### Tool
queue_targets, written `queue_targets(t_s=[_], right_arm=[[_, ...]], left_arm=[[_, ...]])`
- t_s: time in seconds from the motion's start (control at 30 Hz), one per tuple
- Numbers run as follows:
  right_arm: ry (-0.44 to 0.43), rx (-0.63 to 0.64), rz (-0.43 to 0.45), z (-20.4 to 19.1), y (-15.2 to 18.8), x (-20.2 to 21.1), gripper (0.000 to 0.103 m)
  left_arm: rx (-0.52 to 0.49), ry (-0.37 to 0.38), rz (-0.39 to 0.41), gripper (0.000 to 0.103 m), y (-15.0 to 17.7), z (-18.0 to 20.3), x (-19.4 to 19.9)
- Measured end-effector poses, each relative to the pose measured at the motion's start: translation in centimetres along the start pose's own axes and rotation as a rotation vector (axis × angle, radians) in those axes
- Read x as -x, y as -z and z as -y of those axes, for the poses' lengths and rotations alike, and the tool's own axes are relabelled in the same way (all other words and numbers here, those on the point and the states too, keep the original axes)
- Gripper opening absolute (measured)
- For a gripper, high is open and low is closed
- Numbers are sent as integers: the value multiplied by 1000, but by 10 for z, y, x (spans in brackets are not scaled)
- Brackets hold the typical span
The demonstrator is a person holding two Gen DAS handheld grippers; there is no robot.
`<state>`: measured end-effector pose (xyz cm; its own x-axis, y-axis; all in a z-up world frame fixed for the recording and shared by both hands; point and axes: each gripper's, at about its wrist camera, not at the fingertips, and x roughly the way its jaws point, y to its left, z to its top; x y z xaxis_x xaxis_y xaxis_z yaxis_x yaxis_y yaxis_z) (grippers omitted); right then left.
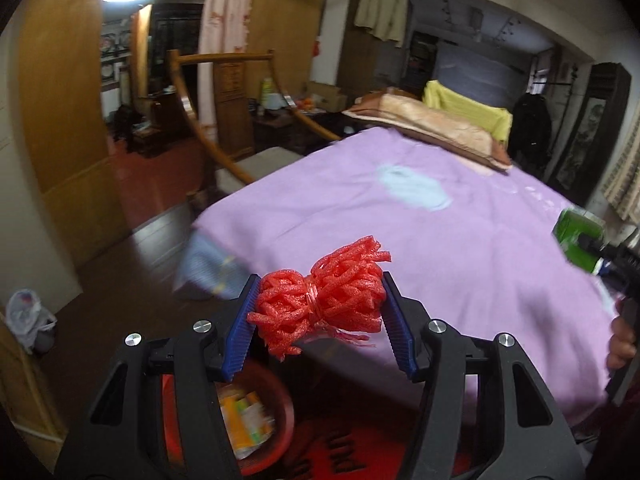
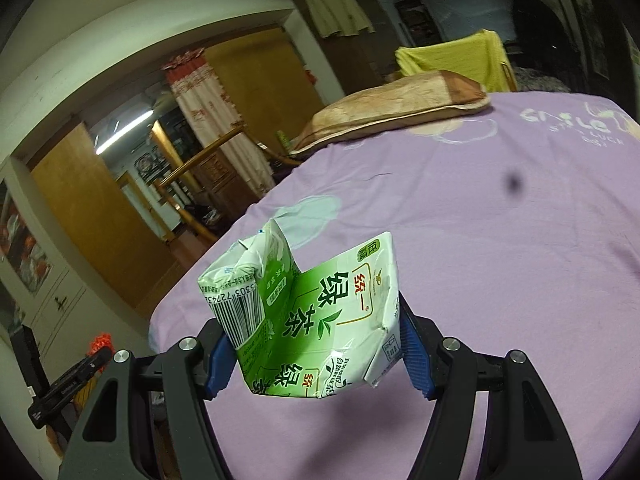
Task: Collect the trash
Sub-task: 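Carry the netting and green carton over the red wastebasket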
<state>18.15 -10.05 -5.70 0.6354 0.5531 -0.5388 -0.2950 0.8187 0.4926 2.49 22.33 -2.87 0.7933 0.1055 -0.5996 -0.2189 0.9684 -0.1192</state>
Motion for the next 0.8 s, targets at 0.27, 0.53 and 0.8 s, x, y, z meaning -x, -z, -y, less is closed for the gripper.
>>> queue_targets(t_s=[0.27, 0.53, 0.8], right_arm=[[-101, 146, -61, -100, 29, -11, 68], [-177, 274, -158, -192, 68, -34, 68], [-183, 359, -234, -233, 90, -58, 68]], left_arm=[[-3, -94, 10, 58, 40, -48, 19], [-15, -153, 3, 58, 71, -83, 14], [3, -156, -42, 58, 94, -102, -13]])
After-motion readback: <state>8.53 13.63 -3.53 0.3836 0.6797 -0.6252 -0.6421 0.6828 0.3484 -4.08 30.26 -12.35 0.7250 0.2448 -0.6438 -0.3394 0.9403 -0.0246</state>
